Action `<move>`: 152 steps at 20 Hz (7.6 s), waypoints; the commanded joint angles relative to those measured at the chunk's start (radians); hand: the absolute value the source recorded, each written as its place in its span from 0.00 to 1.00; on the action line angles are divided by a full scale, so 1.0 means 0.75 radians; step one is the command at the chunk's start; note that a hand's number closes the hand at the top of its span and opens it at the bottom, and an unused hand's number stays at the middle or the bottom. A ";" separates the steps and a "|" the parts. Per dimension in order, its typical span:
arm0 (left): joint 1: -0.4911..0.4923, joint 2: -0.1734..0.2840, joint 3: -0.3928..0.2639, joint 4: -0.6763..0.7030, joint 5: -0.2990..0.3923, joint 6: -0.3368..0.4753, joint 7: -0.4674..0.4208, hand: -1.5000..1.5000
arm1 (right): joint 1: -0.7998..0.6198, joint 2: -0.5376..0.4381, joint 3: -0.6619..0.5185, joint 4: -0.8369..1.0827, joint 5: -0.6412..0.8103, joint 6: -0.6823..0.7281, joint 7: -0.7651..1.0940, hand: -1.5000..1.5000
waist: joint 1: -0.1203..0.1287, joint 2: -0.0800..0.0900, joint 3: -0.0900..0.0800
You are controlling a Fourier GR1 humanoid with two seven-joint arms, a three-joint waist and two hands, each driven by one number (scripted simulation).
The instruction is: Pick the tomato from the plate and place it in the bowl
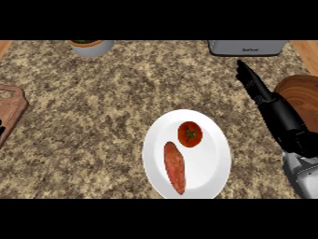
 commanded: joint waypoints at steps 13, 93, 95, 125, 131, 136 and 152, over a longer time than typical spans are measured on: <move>-0.155 -0.076 -0.002 -0.136 0.009 0.024 0.050 0.50 | 0.513 0.011 0.063 -0.302 0.826 -0.632 0.064 0.00 | -0.109 0.009 0.009; -0.330 -0.394 0.251 -0.145 -0.360 -0.307 0.229 0.50 | -0.214 0.549 0.123 0.699 1.444 0.259 0.750 1.00 | 0.022 0.036 0.010; -0.296 -0.431 0.226 -0.203 -0.402 -0.276 0.243 0.50 | -0.181 0.540 0.106 0.637 1.488 0.319 0.644 1.00 | 0.017 0.034 0.010; -0.281 -0.456 0.279 -0.189 -0.426 -0.289 0.247 0.50 | -0.708 0.301 -0.096 0.577 1.762 0.074 1.398 1.00 | -0.016 0.011 0.008; -0.259 -0.502 0.255 -0.185 -0.445 -0.277 0.194 0.50 | -0.689 0.250 -0.173 0.249 1.830 0.184 1.501 1.00 | -0.018 0.021 0.009; -0.308 -0.458 0.267 -0.210 -0.430 -0.320 0.269 0.50 | -0.644 0.206 -0.284 0.109 1.840 0.260 1.489 1.00 | -0.003 0.028 0.010; -0.367 -0.470 0.302 -0.177 -0.437 -0.328 0.274 0.50 | -0.419 -0.020 -0.742 0.615 1.531 -0.237 0.814 1.00 | 0.026 0.039 0.011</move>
